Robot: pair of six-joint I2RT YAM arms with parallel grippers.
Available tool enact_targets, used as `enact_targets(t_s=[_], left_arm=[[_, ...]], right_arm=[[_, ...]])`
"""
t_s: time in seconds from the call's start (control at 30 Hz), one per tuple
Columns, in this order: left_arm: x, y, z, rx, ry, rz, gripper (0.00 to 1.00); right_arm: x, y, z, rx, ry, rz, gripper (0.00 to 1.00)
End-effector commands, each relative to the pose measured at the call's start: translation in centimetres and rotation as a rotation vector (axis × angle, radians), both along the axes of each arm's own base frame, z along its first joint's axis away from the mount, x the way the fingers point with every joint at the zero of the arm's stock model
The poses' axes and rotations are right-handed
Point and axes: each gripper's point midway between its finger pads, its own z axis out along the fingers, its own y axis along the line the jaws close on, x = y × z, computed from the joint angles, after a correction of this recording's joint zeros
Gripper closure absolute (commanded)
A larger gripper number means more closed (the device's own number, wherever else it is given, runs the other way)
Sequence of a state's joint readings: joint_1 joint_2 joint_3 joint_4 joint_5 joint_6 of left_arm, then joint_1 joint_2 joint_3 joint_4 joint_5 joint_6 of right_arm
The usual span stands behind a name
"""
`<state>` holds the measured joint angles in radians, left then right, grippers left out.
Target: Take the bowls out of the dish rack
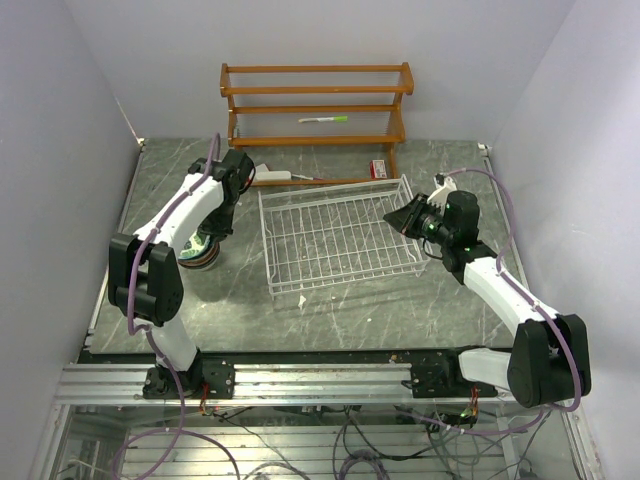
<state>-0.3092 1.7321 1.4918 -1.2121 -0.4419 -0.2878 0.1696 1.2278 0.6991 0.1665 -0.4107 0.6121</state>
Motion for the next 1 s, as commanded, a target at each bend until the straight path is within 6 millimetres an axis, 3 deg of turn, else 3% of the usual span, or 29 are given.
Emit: enact_targets(t_s=[0.0,0.2,0.6,0.97], left_arm=[[0.7,0.4,1.2,0.018,-0.033,0.011,0.66],[1.2,0.5,2.0,0.024,-0.059,0.023,0.6],[1.6,0.6,3.3,0.025,-0.106,0.03,0.61],[1.9,0.4,5.7,-0.008,-0.19,0.032,0.63]], right_arm=[[0.4,-0.2,-0.1,-0.003,-0.014,-0.006,0.86],[0.3,0.0,0.0,0.004,-0.016,0.001,0.86],[0.5,0.0,0.2,0.007,-0.019,0.002,0.86],[0.6,0.2,0.8,0.018,-0.029,0.005,0.86]])
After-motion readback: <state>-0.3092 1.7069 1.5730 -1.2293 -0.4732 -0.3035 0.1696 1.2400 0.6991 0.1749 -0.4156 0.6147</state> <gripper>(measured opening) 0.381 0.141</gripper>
